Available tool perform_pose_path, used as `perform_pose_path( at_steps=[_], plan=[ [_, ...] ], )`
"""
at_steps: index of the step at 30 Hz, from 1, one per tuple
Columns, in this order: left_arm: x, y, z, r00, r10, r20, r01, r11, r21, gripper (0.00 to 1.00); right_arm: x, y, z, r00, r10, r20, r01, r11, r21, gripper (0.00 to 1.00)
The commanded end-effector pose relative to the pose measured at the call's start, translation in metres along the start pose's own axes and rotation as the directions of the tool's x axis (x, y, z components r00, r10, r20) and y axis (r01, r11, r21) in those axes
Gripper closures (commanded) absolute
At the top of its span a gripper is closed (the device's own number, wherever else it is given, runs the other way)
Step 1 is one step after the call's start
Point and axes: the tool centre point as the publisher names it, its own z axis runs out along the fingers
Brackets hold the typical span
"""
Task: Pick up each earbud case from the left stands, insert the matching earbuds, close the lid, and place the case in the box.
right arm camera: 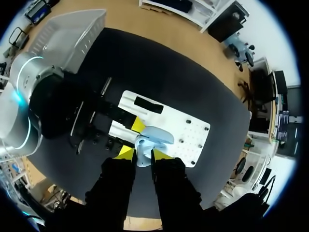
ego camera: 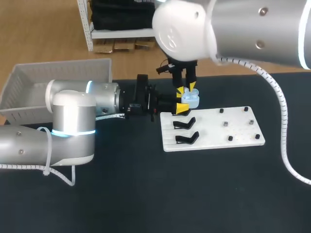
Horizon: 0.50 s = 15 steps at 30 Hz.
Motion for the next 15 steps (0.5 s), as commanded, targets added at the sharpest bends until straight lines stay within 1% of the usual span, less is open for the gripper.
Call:
perform_pose_path(
  at_steps=[1,15],
  plan=[
    [0.0011,-0.0004,0.0001,1.000,0.003,0.004,-0.003,1.000,-0.003,1.00,0.0087,0.0008,0.0047,0.999,-0.003,0.041,0.003,1.000,0.010,1.00],
    [0.0011,-0.0004,0.0001,1.000,0.003,0.004,-0.003,1.000,-0.003,1.00,0.0094,-0.0010,0.0042,0.997,-0.041,0.062,0.040,0.999,0.015,1.00]
  ],
)
